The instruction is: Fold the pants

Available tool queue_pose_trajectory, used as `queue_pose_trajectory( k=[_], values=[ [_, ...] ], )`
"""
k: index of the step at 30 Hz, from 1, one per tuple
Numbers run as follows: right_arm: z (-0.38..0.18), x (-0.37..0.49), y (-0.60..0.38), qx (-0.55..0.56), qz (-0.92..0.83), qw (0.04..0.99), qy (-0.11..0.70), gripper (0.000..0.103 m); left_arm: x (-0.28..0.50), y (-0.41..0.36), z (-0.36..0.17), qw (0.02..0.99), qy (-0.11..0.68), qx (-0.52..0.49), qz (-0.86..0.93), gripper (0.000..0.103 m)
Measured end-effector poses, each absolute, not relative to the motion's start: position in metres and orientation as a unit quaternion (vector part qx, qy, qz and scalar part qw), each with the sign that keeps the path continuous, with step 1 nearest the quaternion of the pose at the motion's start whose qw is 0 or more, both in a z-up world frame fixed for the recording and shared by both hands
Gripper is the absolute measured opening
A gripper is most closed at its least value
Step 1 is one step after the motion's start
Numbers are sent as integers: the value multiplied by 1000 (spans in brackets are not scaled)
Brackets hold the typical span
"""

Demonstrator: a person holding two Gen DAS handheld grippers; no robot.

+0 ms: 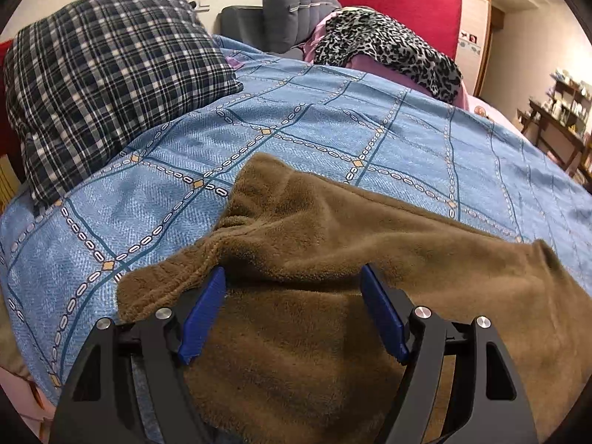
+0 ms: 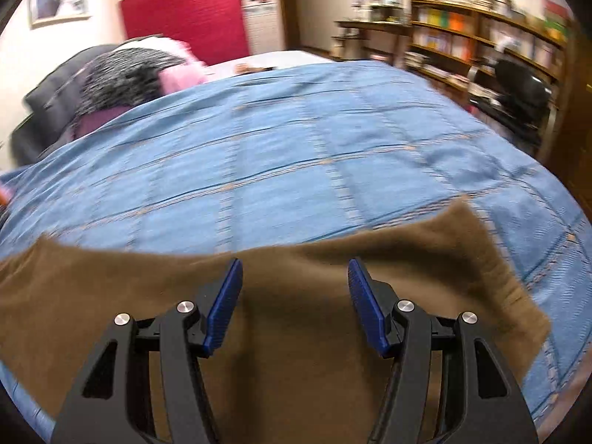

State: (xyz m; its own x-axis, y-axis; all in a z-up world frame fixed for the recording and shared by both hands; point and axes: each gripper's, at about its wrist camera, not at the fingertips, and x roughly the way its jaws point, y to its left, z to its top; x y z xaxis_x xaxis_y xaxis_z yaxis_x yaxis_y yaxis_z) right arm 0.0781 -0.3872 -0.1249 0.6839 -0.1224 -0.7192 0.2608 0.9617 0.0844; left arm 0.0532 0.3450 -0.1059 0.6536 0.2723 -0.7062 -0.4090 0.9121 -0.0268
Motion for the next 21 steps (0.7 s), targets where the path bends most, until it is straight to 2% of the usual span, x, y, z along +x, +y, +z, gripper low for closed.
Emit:
queue_pose_trajectory(
  k=[4, 7, 9, 15, 19, 21],
  values=[
    [-142, 85, -425, 97, -146, 903, 392, 60, 55, 353, -104, 904, 369, -114, 184, 74],
    [-158, 88, -446, 110, -149, 898, 398, 52, 56, 355, -102, 904, 369, -110, 187, 73],
    [-164, 92, -444, 93, -154, 899, 400, 52, 56, 357, -104, 903, 370, -105, 192, 70],
    [-164, 97, -437, 82, -159, 898, 403, 53, 60, 341, -107, 898, 383, -70, 206, 72],
    [-148, 80, -433, 98, -144, 906, 385, 57, 57, 319, -89, 907, 369, -78, 187, 75],
    [-138, 65, -429, 104, -139, 914, 367, 64, 57, 298, -77, 915, 359, -67, 172, 76]
  ],
)
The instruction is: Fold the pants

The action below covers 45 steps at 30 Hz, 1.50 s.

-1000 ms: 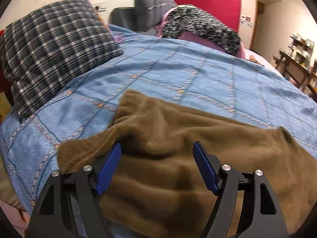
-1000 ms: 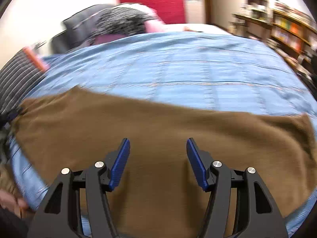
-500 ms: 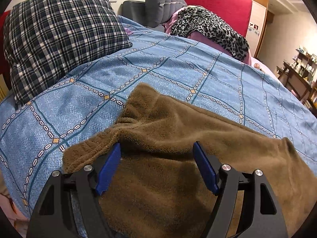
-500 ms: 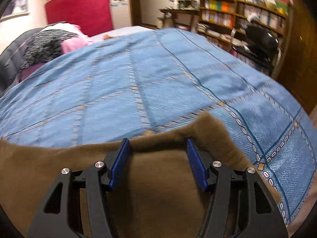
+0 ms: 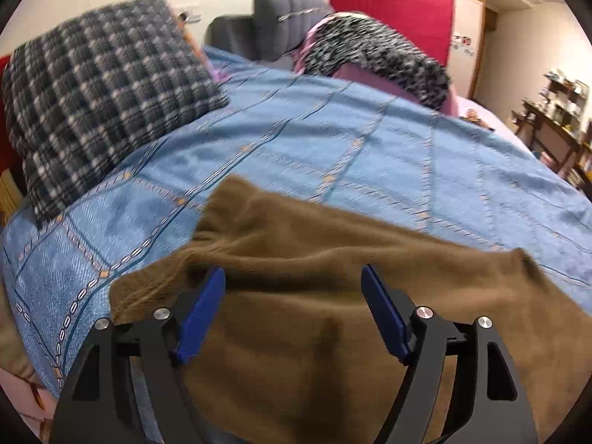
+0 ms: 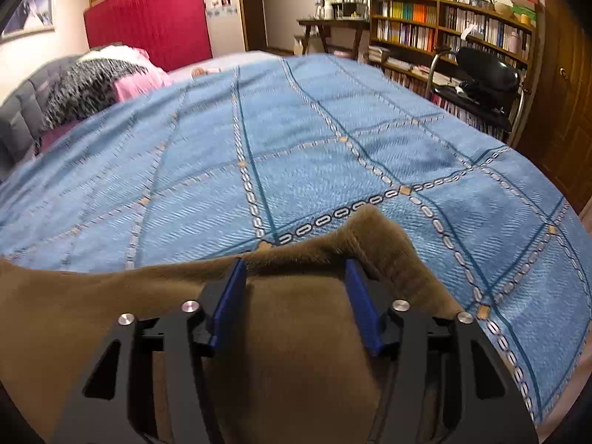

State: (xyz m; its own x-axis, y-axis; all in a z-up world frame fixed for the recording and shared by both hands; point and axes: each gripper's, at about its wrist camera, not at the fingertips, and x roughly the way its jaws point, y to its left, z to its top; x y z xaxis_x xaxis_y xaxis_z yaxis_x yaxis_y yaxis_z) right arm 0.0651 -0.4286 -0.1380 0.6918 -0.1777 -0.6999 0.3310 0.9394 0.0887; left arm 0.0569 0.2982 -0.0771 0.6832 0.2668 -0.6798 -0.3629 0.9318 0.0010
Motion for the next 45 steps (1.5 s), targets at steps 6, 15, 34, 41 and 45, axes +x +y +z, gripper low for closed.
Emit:
queue_pose_trajectory(
  k=[6, 15, 34, 41, 45],
  values=[
    [-121, 19, -427, 122, -135, 923, 338, 71, 65, 227, -50, 935, 339, -36, 96, 82],
    [-117, -46, -476, 217, -194, 902, 318, 75, 84, 102, -40, 936, 346, -24, -59, 83],
    [-160, -51, -503, 374, -146, 859, 319, 77, 80, -100, -97, 869, 422, 39, -255, 83],
    [-160, -47, -502, 352, -150, 864, 327, 31, 75, -123, -128, 842, 461, 51, -277, 83],
    [-137, -47, -490, 317, -140, 883, 316, 25, 74, -123, -135, 840, 463, 59, -275, 83]
  ],
)
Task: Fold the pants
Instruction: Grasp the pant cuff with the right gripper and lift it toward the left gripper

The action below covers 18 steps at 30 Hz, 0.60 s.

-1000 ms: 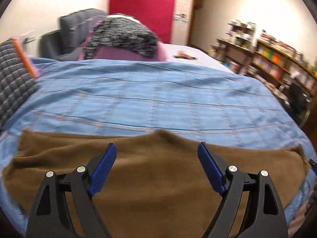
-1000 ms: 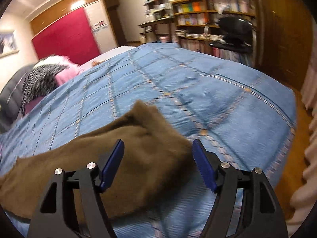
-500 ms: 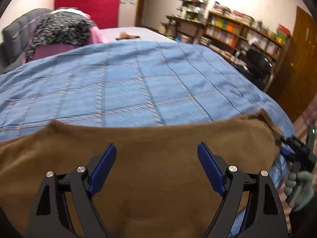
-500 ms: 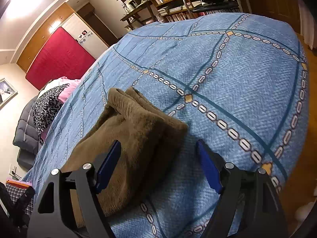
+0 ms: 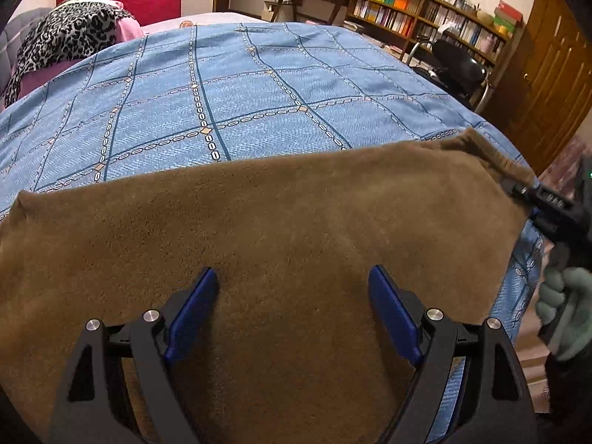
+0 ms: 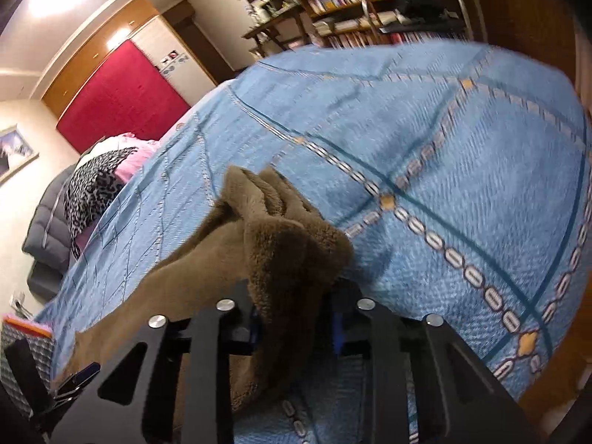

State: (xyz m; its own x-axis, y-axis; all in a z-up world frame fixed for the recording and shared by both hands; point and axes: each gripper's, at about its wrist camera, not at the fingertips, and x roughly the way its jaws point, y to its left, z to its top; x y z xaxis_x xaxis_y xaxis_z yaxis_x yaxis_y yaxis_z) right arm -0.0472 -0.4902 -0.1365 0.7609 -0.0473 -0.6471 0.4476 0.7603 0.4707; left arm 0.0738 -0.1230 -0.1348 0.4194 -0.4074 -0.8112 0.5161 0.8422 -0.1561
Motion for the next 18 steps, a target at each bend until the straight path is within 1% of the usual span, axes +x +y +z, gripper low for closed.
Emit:
queue_pose_trajectory(
  k=[11, 18],
  values=[
    [-58, -31, -415, 226, -53, 936, 265, 24, 83, -90, -103, 854, 448, -1, -264, 83],
    [-23, -3, -354, 199, 18, 947, 253, 24, 87, -61, -86, 867, 432, -33, -245, 83]
  ],
)
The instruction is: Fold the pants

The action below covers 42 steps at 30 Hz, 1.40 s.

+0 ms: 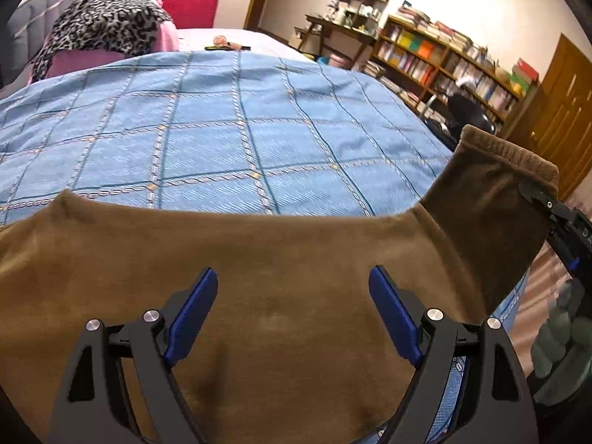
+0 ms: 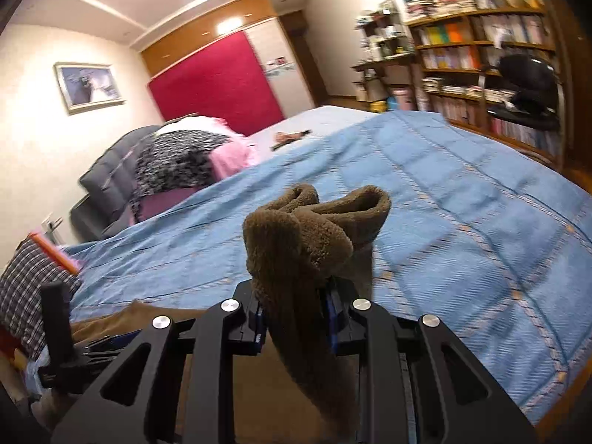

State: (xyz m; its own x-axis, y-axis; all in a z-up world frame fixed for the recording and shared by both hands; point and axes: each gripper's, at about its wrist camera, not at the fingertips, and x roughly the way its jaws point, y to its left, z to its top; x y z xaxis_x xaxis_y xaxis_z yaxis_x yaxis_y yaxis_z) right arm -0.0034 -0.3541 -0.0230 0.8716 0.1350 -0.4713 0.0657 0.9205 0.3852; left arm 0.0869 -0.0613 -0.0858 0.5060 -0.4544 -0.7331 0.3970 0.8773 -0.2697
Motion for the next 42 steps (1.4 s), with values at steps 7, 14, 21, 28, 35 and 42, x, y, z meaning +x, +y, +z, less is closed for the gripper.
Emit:
queue_pose_trajectory(
  k=[7, 14, 21, 28, 35, 42],
  values=[
    [-12, 19, -281, 155, 91, 947, 266, 24, 93, -14, -84, 872, 431, -82, -216, 83],
    [-22, 35, -208, 109, 149, 938, 294, 24, 97, 33, -93, 869, 437, -129, -191, 83],
    [-52, 43, -155, 59, 176, 927, 326, 24, 96, 74, -94, 874, 427, -158, -170, 83],
    [-74, 47, -115, 17, 200, 914, 352, 24, 95, 96, -100, 871, 430, -172, -162, 83],
    [-84, 40, -88, -11, 232, 907, 351, 24, 93, 121, -94, 878, 415, -190, -146, 83],
    [-81, 30, -65, -31, 269, 904, 331, 24, 94, 142, -92, 874, 413, -220, -135, 83]
  ],
)
